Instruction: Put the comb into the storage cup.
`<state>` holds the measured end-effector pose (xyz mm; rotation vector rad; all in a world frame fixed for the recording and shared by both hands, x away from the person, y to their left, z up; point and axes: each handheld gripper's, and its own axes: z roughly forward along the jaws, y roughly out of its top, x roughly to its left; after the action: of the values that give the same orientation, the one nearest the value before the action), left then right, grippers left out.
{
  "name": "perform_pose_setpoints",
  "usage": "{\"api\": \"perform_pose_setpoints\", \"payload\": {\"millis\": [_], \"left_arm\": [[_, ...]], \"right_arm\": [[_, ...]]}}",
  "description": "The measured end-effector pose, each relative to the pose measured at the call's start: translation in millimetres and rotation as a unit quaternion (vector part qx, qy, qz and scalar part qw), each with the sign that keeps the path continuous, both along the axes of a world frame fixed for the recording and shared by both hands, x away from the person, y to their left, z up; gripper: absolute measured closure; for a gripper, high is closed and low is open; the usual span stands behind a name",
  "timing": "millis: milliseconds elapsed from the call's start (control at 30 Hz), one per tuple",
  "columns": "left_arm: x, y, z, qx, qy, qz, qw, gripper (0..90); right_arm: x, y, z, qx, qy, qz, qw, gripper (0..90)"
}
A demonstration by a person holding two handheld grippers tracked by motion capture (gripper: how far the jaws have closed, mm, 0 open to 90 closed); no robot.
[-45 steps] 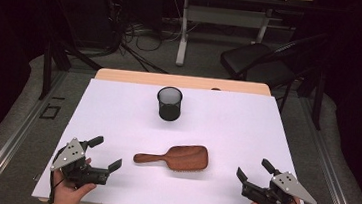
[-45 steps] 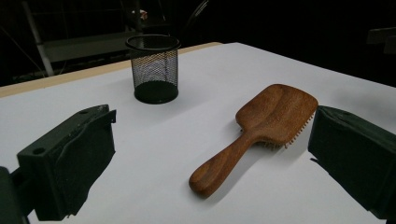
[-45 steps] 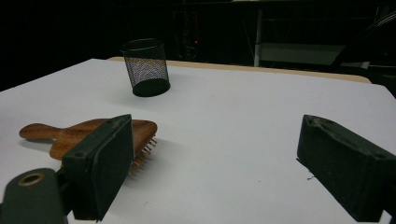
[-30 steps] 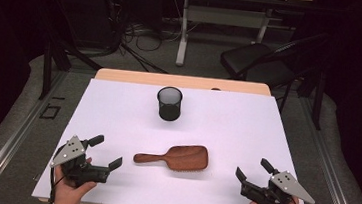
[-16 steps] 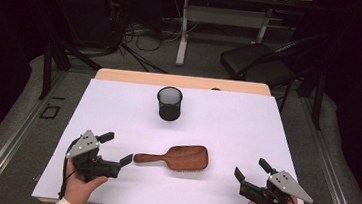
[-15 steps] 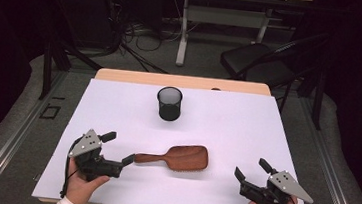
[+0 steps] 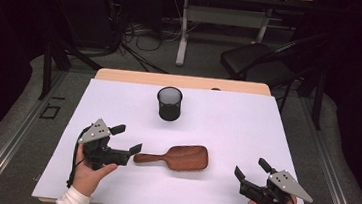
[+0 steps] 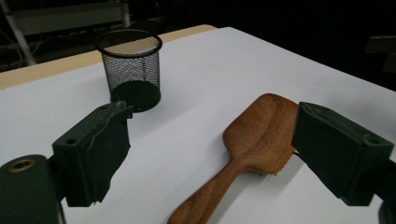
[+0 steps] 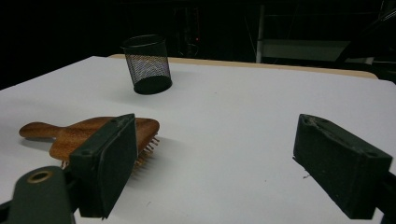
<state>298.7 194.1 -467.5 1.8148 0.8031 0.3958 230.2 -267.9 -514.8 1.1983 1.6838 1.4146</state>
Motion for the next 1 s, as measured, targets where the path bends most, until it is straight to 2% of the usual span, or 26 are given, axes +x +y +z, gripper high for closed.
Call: {"api": "perform_pose_setpoints", "payload": {"millis": [67,100,300,633,767,867,1000], "left_arm": [[1.6,-1.1,3.5,0.002,0.002,0.003,1.0000,12.0],[2.5,-1.8,4.8,0.000,0.003,0.006,1.0000,15.6],[8.0,-6.5,9.8,0.005,0.021,0.010,0.9997,16.5],[17.6,-14.2,10.6,0.020,0.044,0.018,0.9987,39.6],[20.7,-15.7,10.5,0.021,0.046,0.023,0.9984,46.2],[24.5,-16.5,9.5,0.026,0.049,0.026,0.9981,50.4],[30.3,-16.9,6.6,0.028,0.059,0.034,0.9972,50.3]], "right_arm": [[0.4,0.4,0.2,0.000,0.003,0.001,1.0000,13.2],[2.2,1.6,0.2,0.001,0.001,0.003,1.0000,13.2],[4.2,4.9,0.1,-0.003,0.001,0.010,0.9999,13.2],[4.5,3.4,-0.4,-0.005,0.003,0.007,1.0000,13.2],[3.3,3.7,-0.4,-0.007,0.004,0.008,0.9999,13.3],[2.6,3.6,-0.8,-0.011,0.002,0.007,0.9999,13.3],[2.3,3.3,-1.0,-0.011,0.003,0.007,0.9999,13.2]]}}
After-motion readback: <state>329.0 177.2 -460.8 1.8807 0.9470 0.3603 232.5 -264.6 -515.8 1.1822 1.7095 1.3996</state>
